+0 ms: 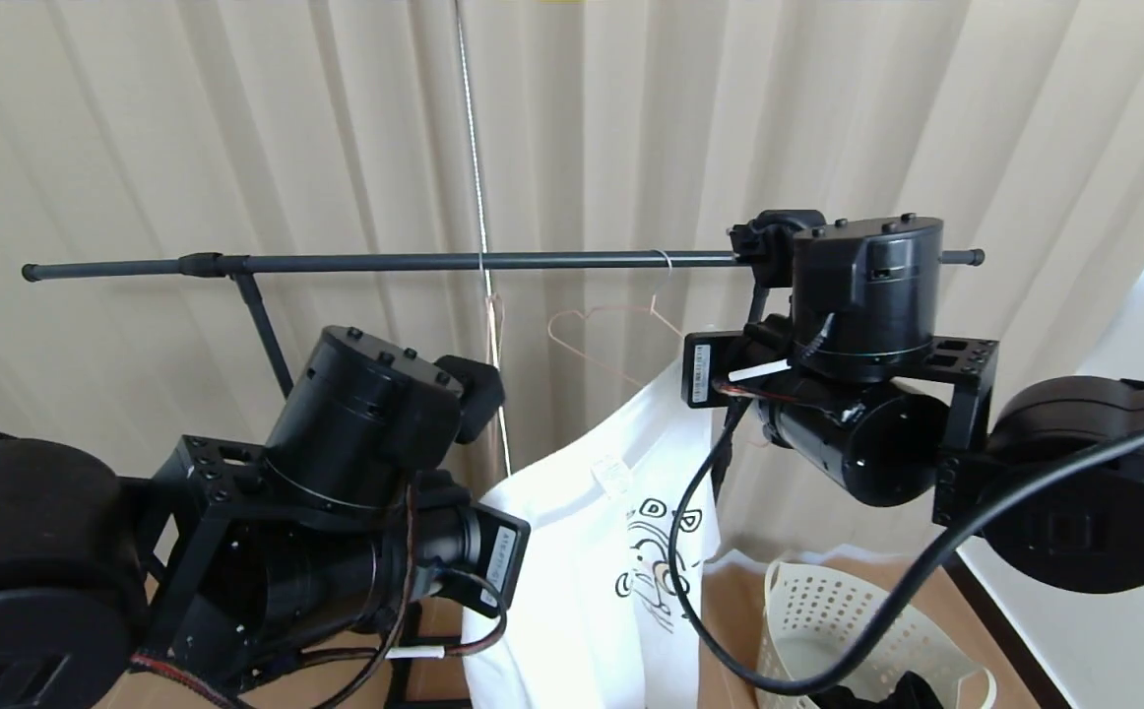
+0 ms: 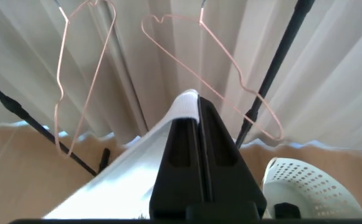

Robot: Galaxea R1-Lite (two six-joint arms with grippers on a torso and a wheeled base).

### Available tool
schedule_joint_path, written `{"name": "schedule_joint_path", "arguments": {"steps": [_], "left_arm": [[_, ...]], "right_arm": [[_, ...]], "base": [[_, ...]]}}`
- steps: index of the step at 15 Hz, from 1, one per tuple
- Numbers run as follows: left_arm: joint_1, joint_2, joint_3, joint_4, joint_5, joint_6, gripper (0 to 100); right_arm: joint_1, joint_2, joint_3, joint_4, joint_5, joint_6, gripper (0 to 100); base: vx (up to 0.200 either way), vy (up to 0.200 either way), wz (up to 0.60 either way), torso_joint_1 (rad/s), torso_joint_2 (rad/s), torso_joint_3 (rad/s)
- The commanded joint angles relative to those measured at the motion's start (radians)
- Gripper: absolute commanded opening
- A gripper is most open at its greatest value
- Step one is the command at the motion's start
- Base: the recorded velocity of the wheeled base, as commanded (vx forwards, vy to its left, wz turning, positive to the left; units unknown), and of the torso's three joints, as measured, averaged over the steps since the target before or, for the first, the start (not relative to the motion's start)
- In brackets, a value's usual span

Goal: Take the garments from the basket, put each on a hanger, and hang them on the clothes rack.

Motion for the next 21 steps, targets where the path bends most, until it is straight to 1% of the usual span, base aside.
{"name": "schedule_joint_path", "arguments": {"steps": [1,2,4,5,6,10,11,12,13,14,15,17,18,20,21], "left_arm": [[0.064,0.004,-0.022,-0.003,0.002,0.001,0],[0.084,0.014,-0.035,-0.005,0.002,0.001,0],[0.139,0.052,-0.123,-0.003,0.007,0.001,0],[0.148,0.066,-0.151,-0.003,0.013,-0.001,0],[0.162,0.096,-0.215,-0.003,0.034,-0.004,0],[0.159,0.144,-0.322,-0.002,0.045,-0.005,0],[0.159,0.150,-0.339,0.000,0.047,-0.005,0],[0.161,0.155,-0.353,0.000,0.047,-0.005,0],[0.161,0.158,-0.381,0.001,0.047,-0.005,0],[0.161,0.159,-0.402,0.003,0.047,-0.005,0],[0.161,0.161,-0.422,0.004,0.047,-0.005,0],[0.161,0.168,-0.450,0.004,0.048,-0.004,0],[0.158,0.178,-0.477,0.006,0.062,-0.004,0],[0.153,0.196,-0.506,0.006,0.085,-0.004,0],[0.145,0.201,-0.514,0.004,0.088,-0.002,0]], "right_arm": [[0.000,-0.081,0.030,0.007,0.000,-0.016,0],[0.000,-0.094,0.043,0.007,0.000,-0.022,0],[0.006,-0.134,0.078,0.007,0.000,-0.062,0],[0.006,-0.140,0.087,0.007,0.000,-0.075,0],[0.006,-0.145,0.099,0.009,0.000,-0.096,0],[0.006,-0.145,0.142,0.009,0.000,-0.121,0],[0.005,-0.145,0.153,0.011,0.000,-0.139,100],[0.005,-0.147,0.174,0.009,0.001,-0.170,100],[0.000,-0.156,0.230,0.007,0.008,-0.239,100],[0.000,-0.162,0.273,0.000,0.009,-0.277,100],[0.000,-0.162,0.303,-0.003,0.021,-0.306,100],[0.000,-0.165,0.336,-0.003,0.061,-0.326,100],[0.000,-0.176,0.374,-0.005,0.133,-0.351,100],[0.003,-0.203,0.418,-0.006,0.261,-0.364,100],[0.005,-0.212,0.432,-0.006,0.301,-0.369,100]], "base": [[0.000,0.000,0.00,0.000,0.00,0.000],[0.000,0.000,0.00,0.000,0.00,0.000],[0.000,0.000,0.00,0.000,0.00,0.000],[0.000,0.000,0.00,0.000,0.00,0.000],[0.000,0.000,0.00,0.000,0.00,0.000],[0.000,0.000,0.00,0.000,0.00,0.000],[0.000,0.000,0.00,0.000,0.00,0.000],[0.000,0.000,0.00,0.000,0.00,0.000],[0.000,0.000,0.00,0.000,0.00,0.000],[0.000,0.000,0.00,0.000,0.00,0.000],[0.000,0.000,0.00,0.000,0.00,0.000],[0.000,0.000,0.00,0.000,0.00,0.000],[0.000,0.000,0.00,0.000,0.00,0.000],[0.000,0.000,0.00,0.000,0.00,0.000],[0.000,0.000,0.00,0.000,0.00,0.000]]}}
